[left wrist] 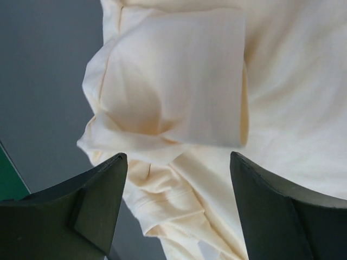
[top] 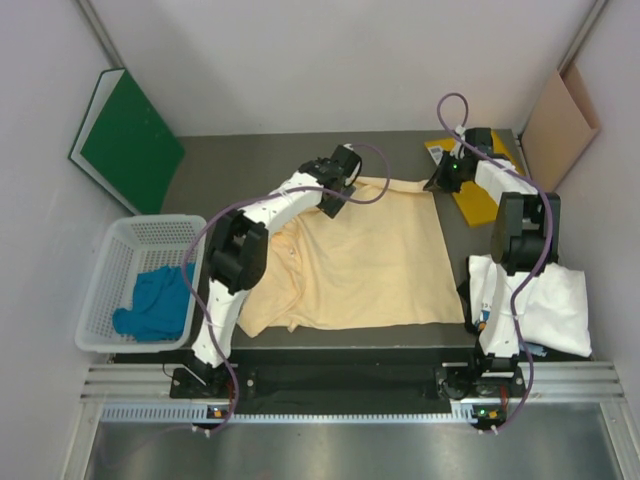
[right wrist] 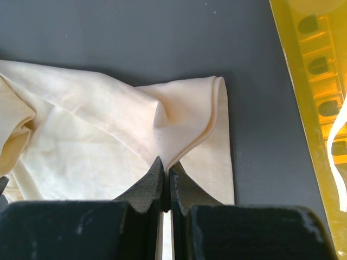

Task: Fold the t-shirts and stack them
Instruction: Flatten the tshirt out, then fold the tshirt

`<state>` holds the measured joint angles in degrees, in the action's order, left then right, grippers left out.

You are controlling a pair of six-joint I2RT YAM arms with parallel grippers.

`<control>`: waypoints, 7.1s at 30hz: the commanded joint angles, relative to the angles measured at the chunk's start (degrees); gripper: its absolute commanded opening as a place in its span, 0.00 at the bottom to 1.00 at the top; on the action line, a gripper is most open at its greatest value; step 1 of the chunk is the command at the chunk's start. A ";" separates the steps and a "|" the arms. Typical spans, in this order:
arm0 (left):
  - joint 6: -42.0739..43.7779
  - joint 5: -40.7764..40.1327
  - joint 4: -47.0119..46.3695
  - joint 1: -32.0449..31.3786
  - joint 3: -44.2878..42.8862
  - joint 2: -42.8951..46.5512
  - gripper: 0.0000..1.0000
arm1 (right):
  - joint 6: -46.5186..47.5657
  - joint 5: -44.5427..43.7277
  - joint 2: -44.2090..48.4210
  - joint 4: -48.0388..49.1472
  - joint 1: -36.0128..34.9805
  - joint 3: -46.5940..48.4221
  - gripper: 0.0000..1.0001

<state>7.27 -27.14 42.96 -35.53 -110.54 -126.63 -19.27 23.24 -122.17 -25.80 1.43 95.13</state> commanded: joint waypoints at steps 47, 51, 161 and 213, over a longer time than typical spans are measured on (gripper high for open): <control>-34.68 29.13 -11.92 35.17 -6.71 -4.41 0.93 | -1.56 -1.01 3.96 3.13 -0.99 -4.69 0.00; -38.81 42.76 -16.77 40.18 -6.96 -9.31 0.79 | -2.09 -1.10 3.43 3.30 -0.99 -4.08 0.00; -49.28 55.79 -20.99 40.63 -34.57 -9.87 0.00 | -5.25 -2.15 -8.71 11.66 2.87 28.00 0.00; -38.03 44.19 1.77 37.82 22.81 34.69 0.00 | 3.01 -0.48 -1.32 -17.26 5.69 2.95 0.99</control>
<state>-31.68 17.82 42.92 2.26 -92.01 -97.27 -17.61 24.29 -122.34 -40.49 6.63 96.05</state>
